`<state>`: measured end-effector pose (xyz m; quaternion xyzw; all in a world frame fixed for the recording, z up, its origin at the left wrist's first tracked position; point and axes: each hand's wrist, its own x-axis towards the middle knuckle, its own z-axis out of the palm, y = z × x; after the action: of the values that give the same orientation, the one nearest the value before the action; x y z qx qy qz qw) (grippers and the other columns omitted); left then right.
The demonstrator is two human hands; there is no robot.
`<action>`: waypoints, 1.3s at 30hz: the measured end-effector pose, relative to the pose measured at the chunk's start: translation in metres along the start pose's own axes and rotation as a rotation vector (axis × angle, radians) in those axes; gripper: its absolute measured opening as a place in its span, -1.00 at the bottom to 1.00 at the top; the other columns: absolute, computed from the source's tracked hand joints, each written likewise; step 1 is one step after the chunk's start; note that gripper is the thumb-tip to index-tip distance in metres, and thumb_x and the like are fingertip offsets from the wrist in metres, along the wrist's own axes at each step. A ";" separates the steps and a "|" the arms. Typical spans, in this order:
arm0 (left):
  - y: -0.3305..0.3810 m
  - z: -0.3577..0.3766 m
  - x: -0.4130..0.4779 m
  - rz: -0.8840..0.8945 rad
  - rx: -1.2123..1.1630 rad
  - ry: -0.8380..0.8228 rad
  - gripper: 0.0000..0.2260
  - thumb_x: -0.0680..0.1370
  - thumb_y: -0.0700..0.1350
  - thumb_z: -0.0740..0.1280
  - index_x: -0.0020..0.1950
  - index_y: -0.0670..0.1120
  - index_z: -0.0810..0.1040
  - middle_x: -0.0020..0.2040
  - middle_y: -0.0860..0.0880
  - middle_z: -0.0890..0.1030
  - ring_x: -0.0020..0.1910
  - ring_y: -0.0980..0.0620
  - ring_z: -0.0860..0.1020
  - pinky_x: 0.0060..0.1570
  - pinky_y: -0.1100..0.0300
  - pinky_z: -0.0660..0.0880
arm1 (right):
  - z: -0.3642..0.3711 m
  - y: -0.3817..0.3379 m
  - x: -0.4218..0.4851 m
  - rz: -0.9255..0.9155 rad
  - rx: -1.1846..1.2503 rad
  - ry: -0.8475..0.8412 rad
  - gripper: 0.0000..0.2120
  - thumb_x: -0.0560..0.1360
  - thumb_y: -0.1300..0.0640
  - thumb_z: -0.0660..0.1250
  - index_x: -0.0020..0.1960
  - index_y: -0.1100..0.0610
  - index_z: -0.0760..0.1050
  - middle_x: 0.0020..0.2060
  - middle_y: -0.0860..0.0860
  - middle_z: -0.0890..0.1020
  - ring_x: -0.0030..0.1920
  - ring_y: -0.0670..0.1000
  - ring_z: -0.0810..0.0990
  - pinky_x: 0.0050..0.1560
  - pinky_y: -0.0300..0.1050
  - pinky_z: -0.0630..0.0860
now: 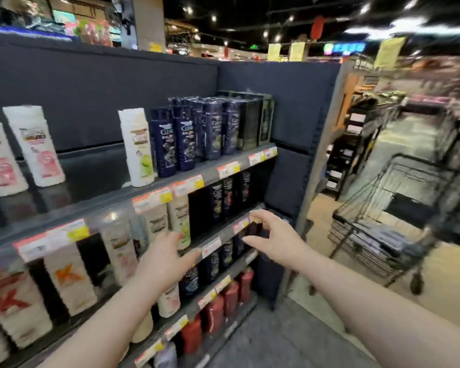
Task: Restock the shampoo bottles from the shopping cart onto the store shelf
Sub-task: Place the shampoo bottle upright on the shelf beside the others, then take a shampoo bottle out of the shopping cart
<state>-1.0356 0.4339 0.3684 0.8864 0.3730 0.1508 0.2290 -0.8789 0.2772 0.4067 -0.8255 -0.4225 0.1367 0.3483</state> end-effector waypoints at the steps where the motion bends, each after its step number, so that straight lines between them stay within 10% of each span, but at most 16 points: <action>1: 0.020 0.016 0.003 0.043 -0.002 -0.042 -0.48 0.50 0.20 0.28 0.38 -0.02 0.37 0.34 -0.03 0.40 0.29 -0.01 0.41 0.17 0.13 0.41 | -0.014 0.021 -0.012 0.056 -0.005 0.033 -0.40 0.47 0.00 0.38 0.44 0.03 0.25 0.36 0.00 0.41 0.37 0.00 0.37 0.31 -0.16 0.31; 22: 0.460 0.353 0.009 0.524 0.037 -0.695 -0.47 0.49 0.15 0.31 0.40 -0.01 0.34 0.37 -0.03 0.38 0.30 0.00 0.42 0.26 0.15 0.39 | -0.305 0.406 -0.191 0.789 -0.044 0.222 -0.38 0.46 0.04 0.39 0.45 0.03 0.22 0.38 0.00 0.37 0.37 -0.02 0.35 0.36 -0.14 0.29; 39: 0.577 0.532 0.255 0.310 0.021 -0.766 -0.54 0.50 0.13 0.32 0.34 -0.02 0.40 0.34 -0.04 0.39 0.20 0.01 0.47 0.16 0.16 0.46 | -0.437 0.609 0.045 0.860 -0.109 0.080 -0.45 0.47 0.01 0.37 0.42 -0.01 0.28 0.36 -0.04 0.40 0.34 -0.04 0.38 0.31 -0.16 0.32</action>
<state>-0.2885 0.1082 0.2406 0.9263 0.1245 -0.1613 0.3171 -0.2573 -0.1320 0.3041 -0.9483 -0.0328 0.2147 0.2316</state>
